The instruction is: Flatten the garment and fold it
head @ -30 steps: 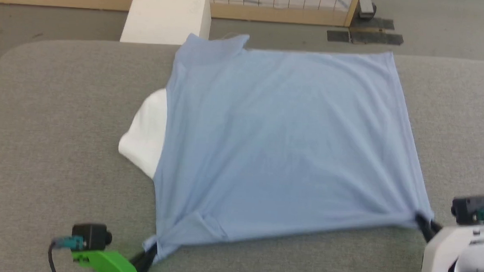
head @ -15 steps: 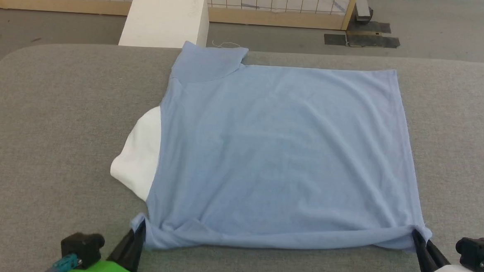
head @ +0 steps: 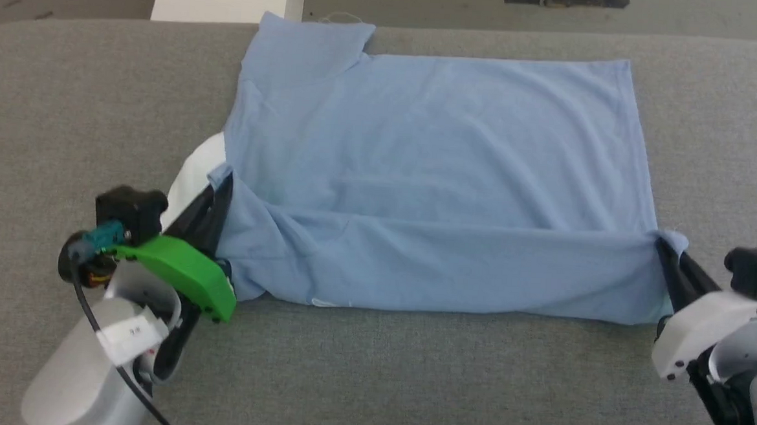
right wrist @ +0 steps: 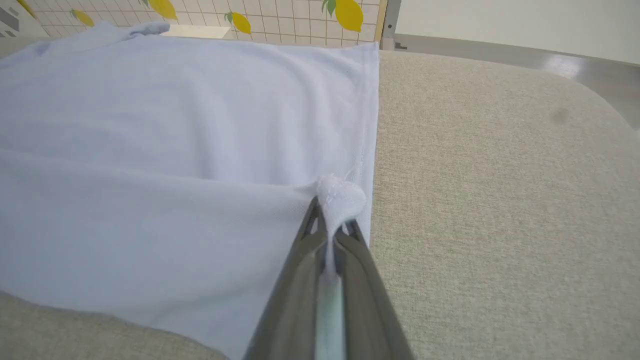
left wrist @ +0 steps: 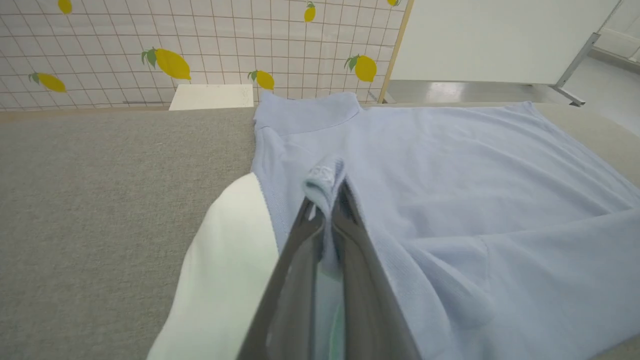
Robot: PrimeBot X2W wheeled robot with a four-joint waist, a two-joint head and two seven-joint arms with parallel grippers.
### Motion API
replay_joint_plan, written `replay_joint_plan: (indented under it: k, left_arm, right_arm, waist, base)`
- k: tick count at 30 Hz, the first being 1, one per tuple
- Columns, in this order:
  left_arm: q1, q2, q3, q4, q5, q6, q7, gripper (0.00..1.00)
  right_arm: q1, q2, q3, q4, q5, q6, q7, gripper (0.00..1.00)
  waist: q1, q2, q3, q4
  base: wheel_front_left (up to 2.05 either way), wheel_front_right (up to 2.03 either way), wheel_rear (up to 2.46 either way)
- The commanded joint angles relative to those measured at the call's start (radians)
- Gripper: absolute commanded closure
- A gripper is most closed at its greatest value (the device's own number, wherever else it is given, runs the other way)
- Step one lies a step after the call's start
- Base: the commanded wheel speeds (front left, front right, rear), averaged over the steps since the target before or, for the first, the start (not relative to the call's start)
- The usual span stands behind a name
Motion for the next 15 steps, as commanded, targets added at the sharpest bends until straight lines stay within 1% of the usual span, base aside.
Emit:
replay_joint_plan:
  k: [1,4,8,11,15]
  left_arm:
    - [-0.034,0.009,0.005,0.02,-0.01,-0.01,0.018,1.0]
    - [-0.076,0.015,0.007,0.062,-0.035,-0.025,0.069,1.0]
    - [-0.123,0.03,0.001,0.124,-0.068,-0.039,0.164,1.0]
    - [-0.139,0.035,-0.003,0.17,-0.099,-0.04,0.245,1.0]
    - [-0.136,0.029,-0.005,0.22,-0.167,-0.024,0.389,1.0]
  right_arm:
    - [-0.032,-0.008,0.002,0.016,0.005,-0.002,0.017,1.0]
    - [-0.078,-0.025,0.013,0.047,0.014,-0.002,0.065,1.0]
    - [-0.14,-0.045,0.027,0.089,0.036,-0.002,0.143,1.0]
    - [-0.178,-0.058,0.045,0.122,0.062,-0.002,0.213,1.0]
    - [-0.211,-0.072,0.066,0.165,0.122,-0.002,0.339,1.0]
  waist:
    - [0.0001,0.0,0.041,-0.007]
    - [0.0001,0.0,0.071,-0.009]
    - [0.0001,0.0,0.112,-0.012]
    - [0.0001,0.0,0.13,-0.012]
    - [0.0001,0.0,0.135,-0.011]
  base:
    - [0.0,0.0,0.0]
    - [0.0,0.0,0.0]
    - [0.0,0.0,0.0]
    - [0.0,0.0,0.0]
    - [0.0,0.0,0.0]
